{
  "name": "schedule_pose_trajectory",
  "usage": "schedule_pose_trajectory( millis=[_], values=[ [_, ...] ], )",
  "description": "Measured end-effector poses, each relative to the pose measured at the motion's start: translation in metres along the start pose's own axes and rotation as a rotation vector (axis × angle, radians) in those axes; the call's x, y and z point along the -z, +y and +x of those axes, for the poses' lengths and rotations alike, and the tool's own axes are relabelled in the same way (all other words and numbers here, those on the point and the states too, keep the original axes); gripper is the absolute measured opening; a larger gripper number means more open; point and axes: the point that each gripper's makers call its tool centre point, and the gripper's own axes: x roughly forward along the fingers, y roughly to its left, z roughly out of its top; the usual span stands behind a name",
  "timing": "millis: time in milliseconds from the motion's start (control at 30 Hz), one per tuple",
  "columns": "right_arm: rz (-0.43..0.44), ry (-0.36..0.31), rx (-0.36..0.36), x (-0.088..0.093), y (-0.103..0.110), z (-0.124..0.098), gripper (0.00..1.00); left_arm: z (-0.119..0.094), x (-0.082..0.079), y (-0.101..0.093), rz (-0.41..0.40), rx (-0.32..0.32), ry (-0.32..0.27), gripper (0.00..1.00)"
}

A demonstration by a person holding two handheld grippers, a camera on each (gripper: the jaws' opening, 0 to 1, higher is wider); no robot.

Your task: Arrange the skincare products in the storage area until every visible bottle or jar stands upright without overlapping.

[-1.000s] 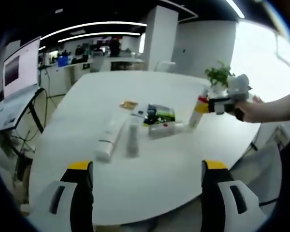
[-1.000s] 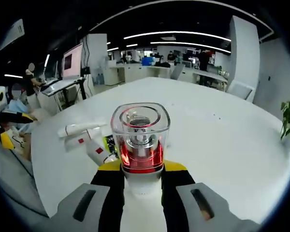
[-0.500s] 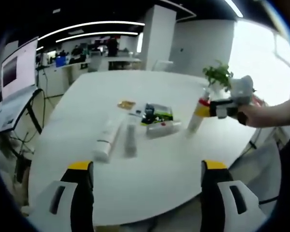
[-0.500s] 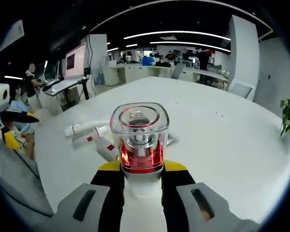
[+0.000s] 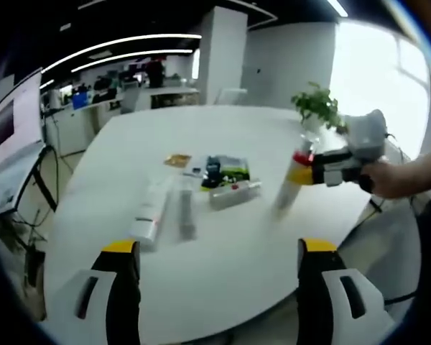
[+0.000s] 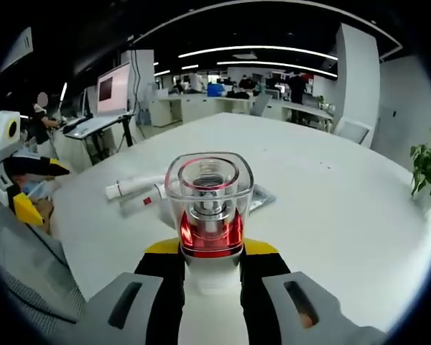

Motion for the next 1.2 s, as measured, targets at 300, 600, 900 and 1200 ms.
schedule_pose_trajectory(
  millis=[300, 600, 900, 1200],
  values=[
    [0.036, -0.014, 0.001, 0.012, 0.020, -0.011, 0.29, 0.022, -0.030, -0.040, -0.028, 0.089, -0.073, 0.80],
    [0.043, -0.010, -0.008, 0.019, 0.038, -0.018, 0.29, 0.034, -0.075, -0.087, -0.003, 0.189, -0.157, 0.77],
    [0.025, 0.006, -0.028, 0.026, 0.051, -0.020, 0.28, 0.050, -0.068, -0.123, 0.080, 0.263, -0.139, 0.68],
    [0.039, 0.004, -0.064, 0.034, 0.052, -0.021, 0.29, 0.068, -0.059, -0.139, 0.185, 0.296, -0.119, 0.50]
  ],
)
